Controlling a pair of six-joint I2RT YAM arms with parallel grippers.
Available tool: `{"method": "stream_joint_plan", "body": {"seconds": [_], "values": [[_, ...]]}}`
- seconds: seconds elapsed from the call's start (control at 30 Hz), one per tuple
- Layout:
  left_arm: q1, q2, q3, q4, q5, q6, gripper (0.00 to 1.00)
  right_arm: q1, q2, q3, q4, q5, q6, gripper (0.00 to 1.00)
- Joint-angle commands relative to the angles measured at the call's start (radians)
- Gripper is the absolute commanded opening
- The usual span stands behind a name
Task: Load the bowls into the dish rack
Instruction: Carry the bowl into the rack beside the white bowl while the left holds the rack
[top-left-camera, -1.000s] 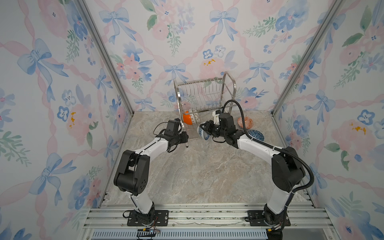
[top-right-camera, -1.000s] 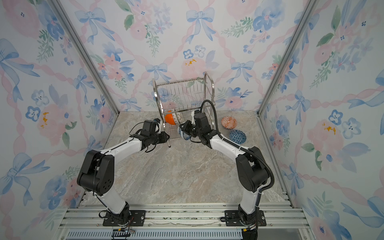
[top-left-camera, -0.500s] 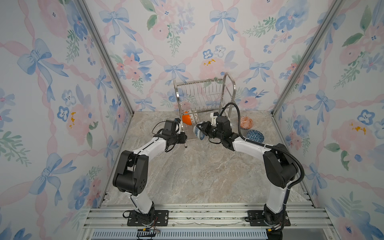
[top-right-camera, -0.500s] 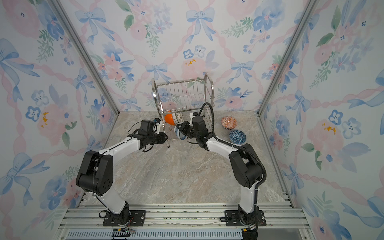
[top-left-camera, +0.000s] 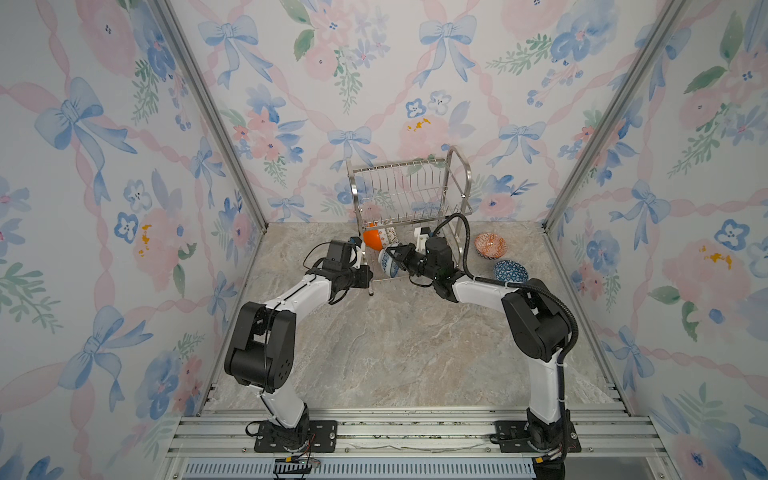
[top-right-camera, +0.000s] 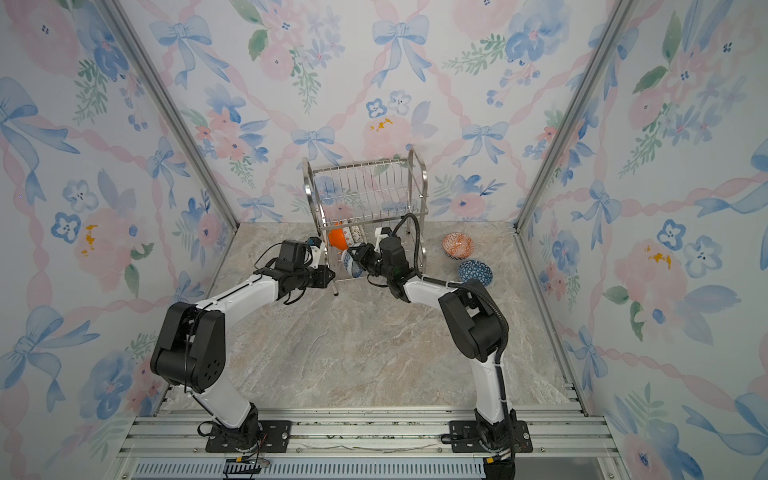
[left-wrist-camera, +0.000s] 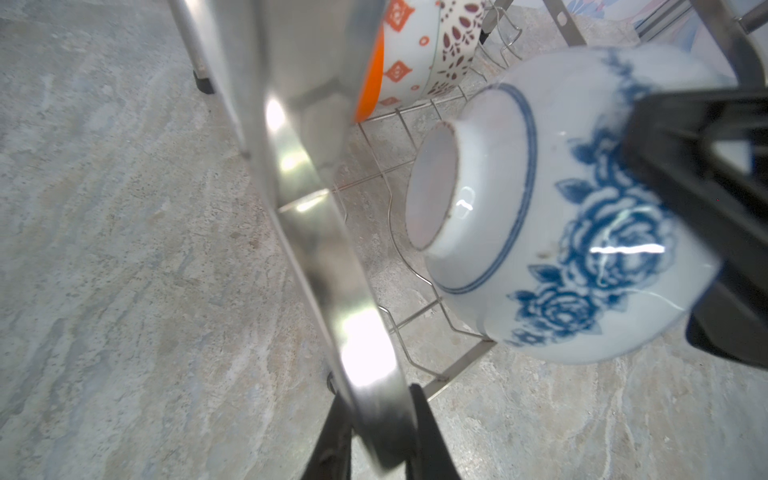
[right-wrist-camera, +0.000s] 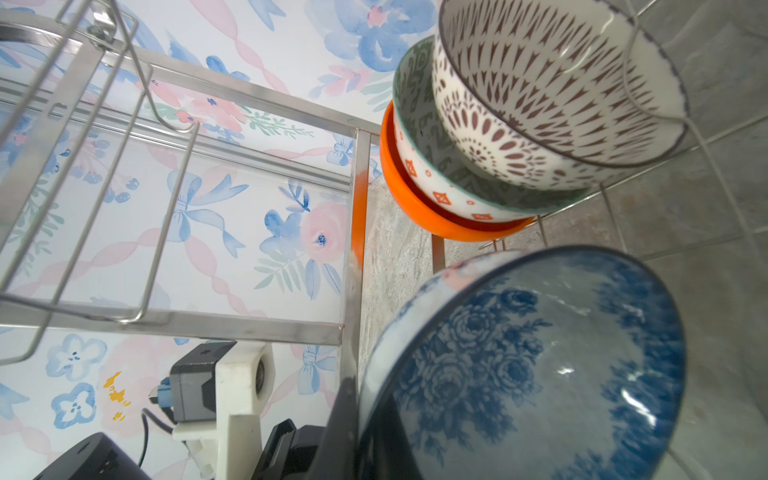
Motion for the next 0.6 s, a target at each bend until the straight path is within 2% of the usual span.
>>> {"method": "stream_joint_plan", "body": {"seconds": [0.0,0.57], "values": [[0.015,-0.024,-0.037,-0.115,0.072,-0.033,0.00,0.009,0.032,0.049,0.079,-0.049,0.041,0.00],[0.018,-0.023,-0.051,-0.113,0.084,-0.028,0.00,0.015,0.129,0.124,0.173,-0.086,0.120,0.00]]}}
